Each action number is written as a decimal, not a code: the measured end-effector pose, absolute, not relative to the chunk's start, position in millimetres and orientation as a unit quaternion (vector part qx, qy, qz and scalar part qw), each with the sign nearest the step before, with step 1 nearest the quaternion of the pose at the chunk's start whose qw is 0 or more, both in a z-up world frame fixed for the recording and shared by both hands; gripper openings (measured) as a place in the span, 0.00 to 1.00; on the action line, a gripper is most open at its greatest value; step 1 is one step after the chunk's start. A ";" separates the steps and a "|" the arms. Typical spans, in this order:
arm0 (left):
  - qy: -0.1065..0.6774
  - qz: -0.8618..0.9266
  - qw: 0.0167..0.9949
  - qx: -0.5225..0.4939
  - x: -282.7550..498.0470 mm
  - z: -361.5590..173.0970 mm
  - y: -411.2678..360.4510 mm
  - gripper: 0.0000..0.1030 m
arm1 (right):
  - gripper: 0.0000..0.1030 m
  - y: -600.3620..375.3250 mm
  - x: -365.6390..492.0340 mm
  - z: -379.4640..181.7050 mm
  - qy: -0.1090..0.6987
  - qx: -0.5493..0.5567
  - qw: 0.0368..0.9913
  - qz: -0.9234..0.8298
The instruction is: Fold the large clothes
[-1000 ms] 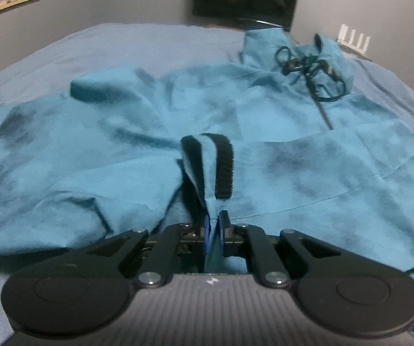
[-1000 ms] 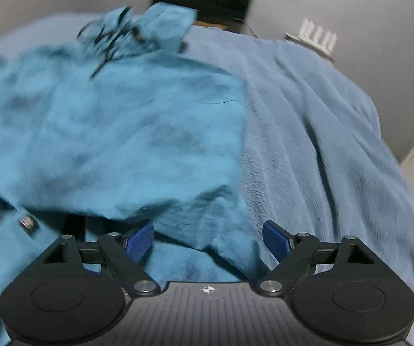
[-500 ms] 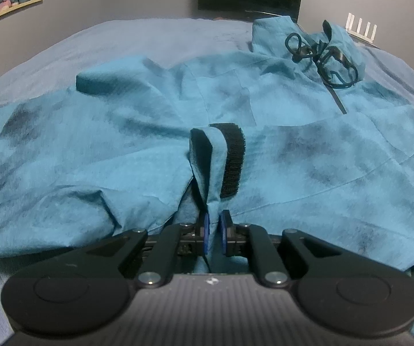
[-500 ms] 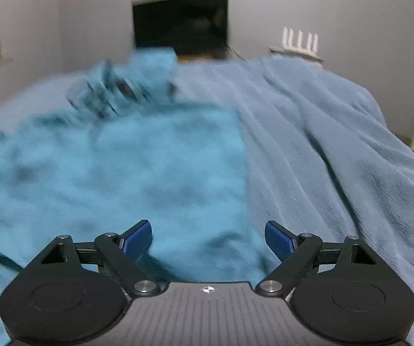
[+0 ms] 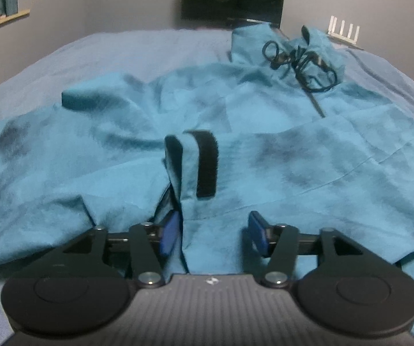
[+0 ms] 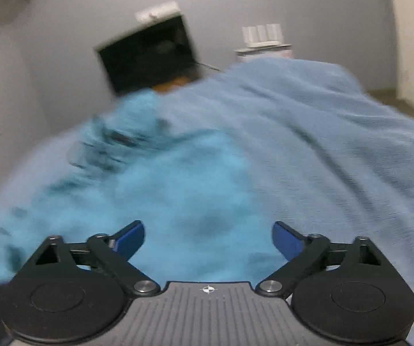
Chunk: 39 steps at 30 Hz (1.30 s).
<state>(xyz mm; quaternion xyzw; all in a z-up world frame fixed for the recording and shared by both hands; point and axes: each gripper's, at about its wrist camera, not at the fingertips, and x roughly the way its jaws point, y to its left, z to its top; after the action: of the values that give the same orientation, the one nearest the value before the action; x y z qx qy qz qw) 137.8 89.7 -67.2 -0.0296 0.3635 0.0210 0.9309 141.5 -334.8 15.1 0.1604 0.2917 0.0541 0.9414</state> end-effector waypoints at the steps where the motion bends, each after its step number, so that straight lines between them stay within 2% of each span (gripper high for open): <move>1: 0.355 0.026 0.934 -0.026 135.8 -62.6 89.1 0.63 | 0.98 -322.7 141.2 15.9 0.290 0.155 0.942 0.070; 8: 0.293 0.079 0.950 -0.078 113.6 -12.7 129.8 0.78 | 0.96 -253.0 143.8 -33.9 0.285 0.026 0.954 0.087; 11: 0.260 0.161 0.951 -0.041 96.5 10.1 158.8 0.91 | 0.96 -240.4 143.3 -47.0 0.295 0.006 0.951 0.094; 15: 0.230 0.232 0.945 -0.014 79.9 34.4 206.6 0.95 | 0.99 -227.9 136.4 -48.3 0.262 -0.018 0.959 0.105; 19: 0.236 0.309 0.920 -0.039 65.3 32.1 267.7 0.95 | 1.00 -223.5 125.6 -46.8 0.248 -0.034 0.961 0.117; 26: 0.284 0.440 0.842 -0.131 48.8 -9.0 348.2 0.95 | 1.00 -218.4 123.5 -45.6 0.246 -0.047 0.963 0.100; 30: 0.309 0.445 0.830 -0.134 56.2 -28.4 361.8 0.95 | 1.00 -219.8 123.4 -46.9 0.247 -0.044 0.962 0.104; 35: 0.309 0.412 0.830 -0.216 54.5 -54.5 385.2 0.95 | 0.99 -217.4 123.5 -49.6 0.249 -0.041 0.960 0.119; 36: 0.301 0.406 0.830 -0.236 51.5 -58.0 390.3 0.94 | 0.99 -216.5 123.6 -50.2 0.249 -0.042 0.960 0.121; 38: 0.286 0.400 0.830 -0.264 47.6 -63.2 397.6 0.78 | 0.99 -214.9 123.6 -51.0 0.250 -0.043 0.959 0.125; 39: 0.281 0.400 0.828 -0.275 45.6 -64.1 400.5 0.74 | 0.99 -214.1 123.9 -51.6 0.250 -0.044 0.959 0.127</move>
<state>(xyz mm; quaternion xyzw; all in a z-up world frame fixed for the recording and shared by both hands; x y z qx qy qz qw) 45.6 400.5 -64.1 -0.2750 0.2810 0.4002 0.8278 123.9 -214.1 -51.6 -0.0436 0.2499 0.1267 0.9590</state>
